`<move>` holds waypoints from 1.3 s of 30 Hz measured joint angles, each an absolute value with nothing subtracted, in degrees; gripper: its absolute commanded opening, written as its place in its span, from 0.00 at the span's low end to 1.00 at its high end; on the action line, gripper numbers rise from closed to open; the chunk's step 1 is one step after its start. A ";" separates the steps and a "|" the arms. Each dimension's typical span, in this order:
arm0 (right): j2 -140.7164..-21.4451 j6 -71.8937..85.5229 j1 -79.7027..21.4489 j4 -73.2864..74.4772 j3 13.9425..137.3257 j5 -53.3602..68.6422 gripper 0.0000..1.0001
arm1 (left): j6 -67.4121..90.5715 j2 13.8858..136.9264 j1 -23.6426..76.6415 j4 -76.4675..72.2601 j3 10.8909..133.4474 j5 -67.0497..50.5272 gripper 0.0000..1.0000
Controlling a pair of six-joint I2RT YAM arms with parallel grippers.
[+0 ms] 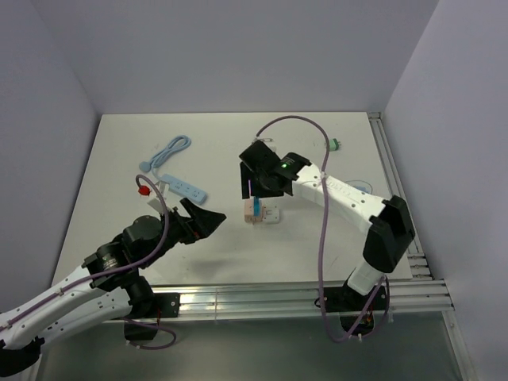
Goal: Insert the plug
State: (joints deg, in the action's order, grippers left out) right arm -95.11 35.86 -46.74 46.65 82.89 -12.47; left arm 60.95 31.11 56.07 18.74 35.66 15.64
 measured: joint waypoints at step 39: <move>-134.54 42.17 -2.15 42.48 120.16 -12.03 0.73 | 62.06 42.24 56.07 16.78 39.07 14.31 0.95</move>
State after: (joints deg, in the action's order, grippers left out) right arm -134.54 42.17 -2.15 42.48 120.16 -12.03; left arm 62.06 42.24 56.07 16.78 39.07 14.31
